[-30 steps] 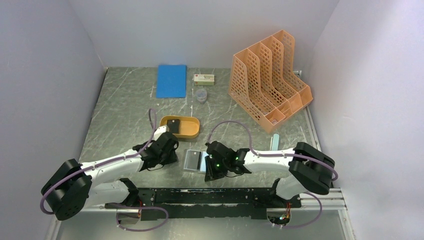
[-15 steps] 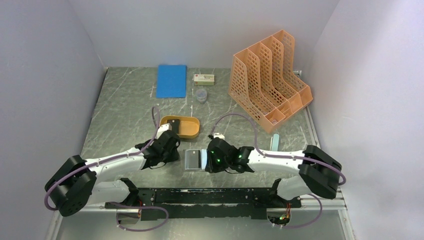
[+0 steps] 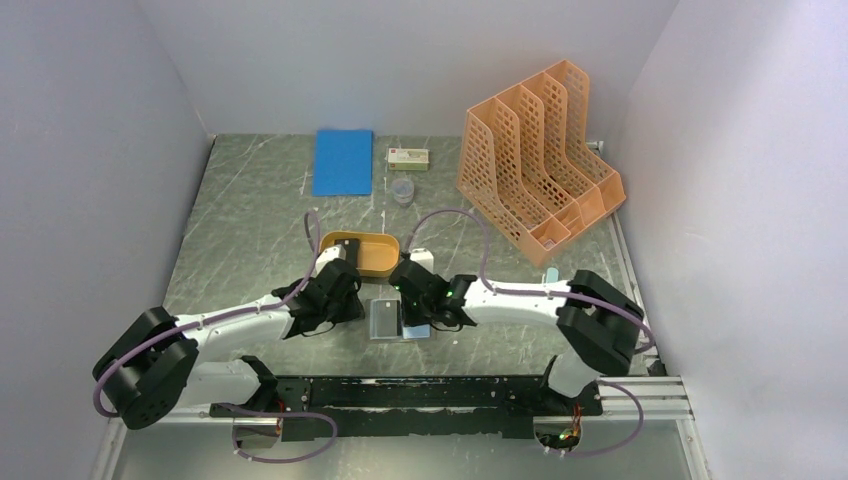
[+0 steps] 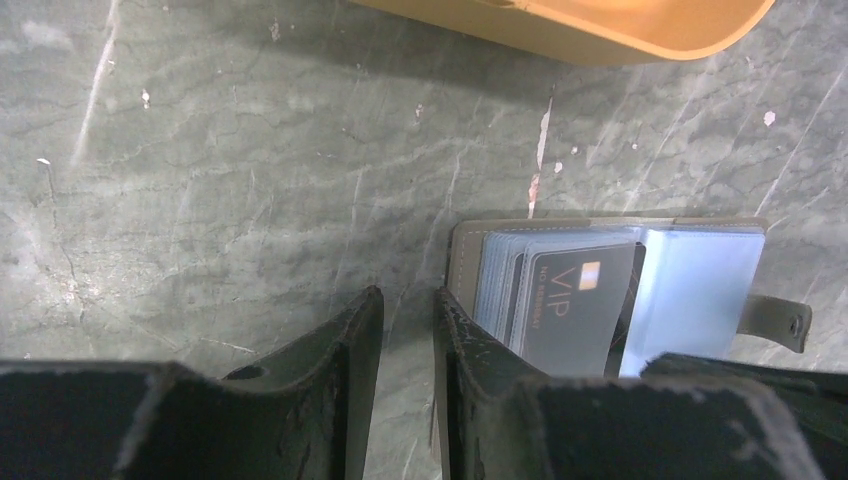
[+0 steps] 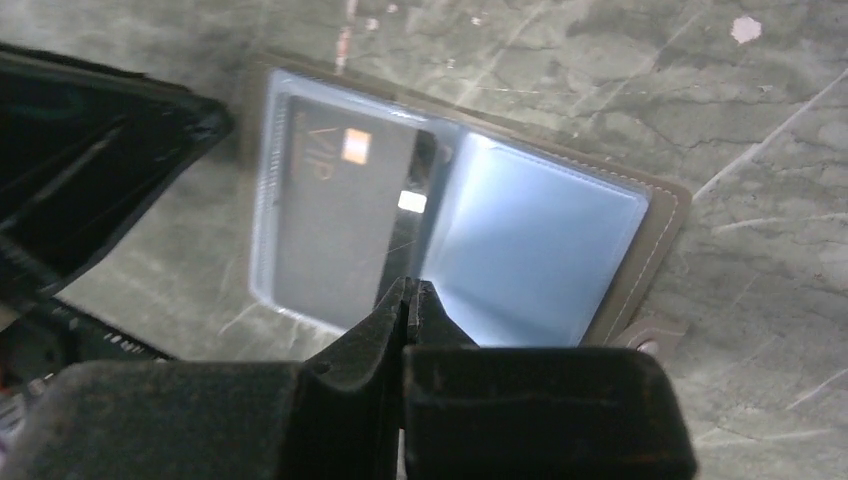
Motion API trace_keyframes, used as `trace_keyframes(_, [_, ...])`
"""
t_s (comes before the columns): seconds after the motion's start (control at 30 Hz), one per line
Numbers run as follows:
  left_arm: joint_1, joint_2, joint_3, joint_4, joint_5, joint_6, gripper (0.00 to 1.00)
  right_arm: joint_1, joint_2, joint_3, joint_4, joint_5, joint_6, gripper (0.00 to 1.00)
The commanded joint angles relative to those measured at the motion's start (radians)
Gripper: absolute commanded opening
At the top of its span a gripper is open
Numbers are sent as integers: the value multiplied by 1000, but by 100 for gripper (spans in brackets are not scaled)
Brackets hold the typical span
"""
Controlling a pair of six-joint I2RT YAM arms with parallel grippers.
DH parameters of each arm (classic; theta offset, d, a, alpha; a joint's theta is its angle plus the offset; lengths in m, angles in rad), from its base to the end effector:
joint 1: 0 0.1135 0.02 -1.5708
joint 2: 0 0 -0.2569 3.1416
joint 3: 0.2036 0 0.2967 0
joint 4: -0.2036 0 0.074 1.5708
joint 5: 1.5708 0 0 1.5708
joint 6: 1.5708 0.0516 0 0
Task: Put the credit cards into the card holder
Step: Insert the credit card into the card holder.
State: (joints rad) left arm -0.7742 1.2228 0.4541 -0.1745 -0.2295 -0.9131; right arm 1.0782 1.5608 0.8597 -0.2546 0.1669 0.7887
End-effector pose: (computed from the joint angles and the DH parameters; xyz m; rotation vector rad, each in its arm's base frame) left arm 0.1912 -0.1705 0.0955 -0.2696 2.5143 -0.4190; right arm 0.1732 0.3045 0.1268 -0.3061 2.5776 0.5332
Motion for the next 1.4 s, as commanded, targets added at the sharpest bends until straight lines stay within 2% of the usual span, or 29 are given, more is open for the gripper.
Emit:
trace_keyframes(0.0, [5, 32, -59, -66, 48, -3, 32, -4, 63, 42, -52, 75, 28, 0])
trace_keyframes(0.67, [3, 53, -103, 1, 99, -10, 29, -1, 140, 87, -32, 16, 41, 0])
trace_keyframes(1.1, [-2, 62, -114, 24, 111, -18, 28, 2, 155, 100, 25, -97, 76, 0])
trace_keyframes(1.27, [-2, 19, -89, -61, 52, -15, 28, -3, 112, 91, -13, -51, 74, 0])
trace_keyframes(1.37, [6, -50, -49, -148, -6, -12, 32, -4, 39, 83, -66, -8, 57, 0])
